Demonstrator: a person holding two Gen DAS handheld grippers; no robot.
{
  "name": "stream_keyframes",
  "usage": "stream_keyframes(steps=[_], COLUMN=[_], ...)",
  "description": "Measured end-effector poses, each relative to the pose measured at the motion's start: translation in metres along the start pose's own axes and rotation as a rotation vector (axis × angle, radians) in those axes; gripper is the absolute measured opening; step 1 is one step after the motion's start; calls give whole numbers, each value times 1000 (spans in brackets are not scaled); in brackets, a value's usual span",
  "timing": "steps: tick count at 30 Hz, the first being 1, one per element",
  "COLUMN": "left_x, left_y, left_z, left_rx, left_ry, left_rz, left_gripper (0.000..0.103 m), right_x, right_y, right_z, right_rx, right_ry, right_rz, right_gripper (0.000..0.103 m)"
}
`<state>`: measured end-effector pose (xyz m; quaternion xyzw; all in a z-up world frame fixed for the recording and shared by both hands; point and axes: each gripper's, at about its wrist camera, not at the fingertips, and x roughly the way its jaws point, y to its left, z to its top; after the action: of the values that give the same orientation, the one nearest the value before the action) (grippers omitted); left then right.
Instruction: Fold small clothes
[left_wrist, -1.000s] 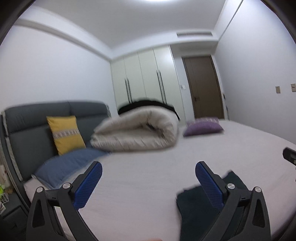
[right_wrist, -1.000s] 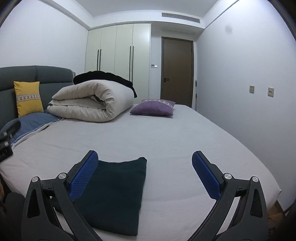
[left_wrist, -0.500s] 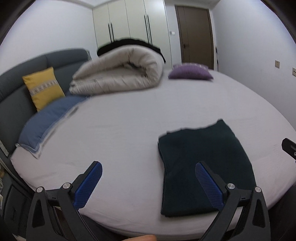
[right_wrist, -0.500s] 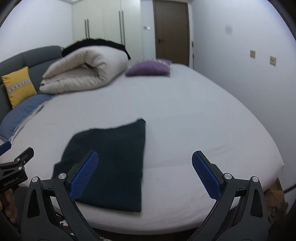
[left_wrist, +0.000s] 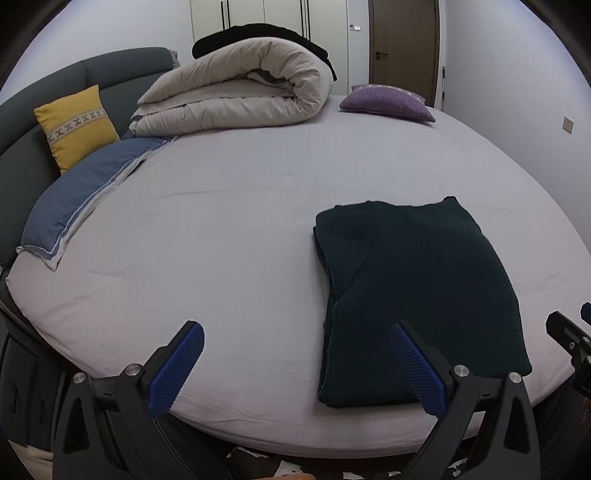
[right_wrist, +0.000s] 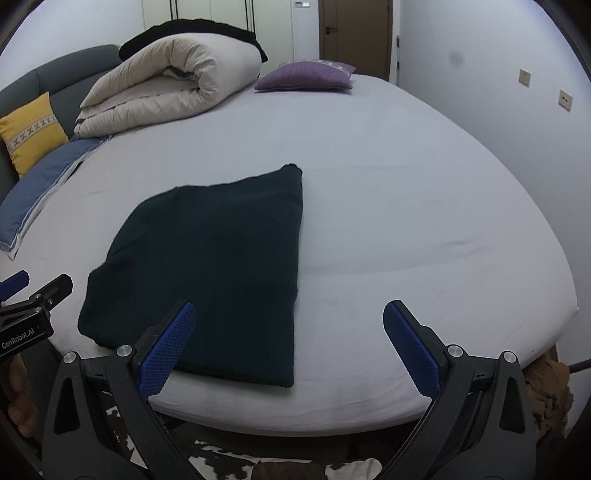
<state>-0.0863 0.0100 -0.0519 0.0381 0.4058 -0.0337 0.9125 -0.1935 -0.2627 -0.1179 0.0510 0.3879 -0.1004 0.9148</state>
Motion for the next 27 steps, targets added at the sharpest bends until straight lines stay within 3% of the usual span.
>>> stream_keyframes(steps=[6,27], left_x=[6,9], left_y=[0,-2], left_z=[-2,-5], left_rx=[-3,2], left_ry=[23,34], left_rz=[-10,-15], left_gripper=[103,103], right_x=[17,13], right_y=[4,17], right_z=[0,1], right_rx=[-13,-11], right_ry=[25,28], right_rz=[0,6], right_gripper=[103,103])
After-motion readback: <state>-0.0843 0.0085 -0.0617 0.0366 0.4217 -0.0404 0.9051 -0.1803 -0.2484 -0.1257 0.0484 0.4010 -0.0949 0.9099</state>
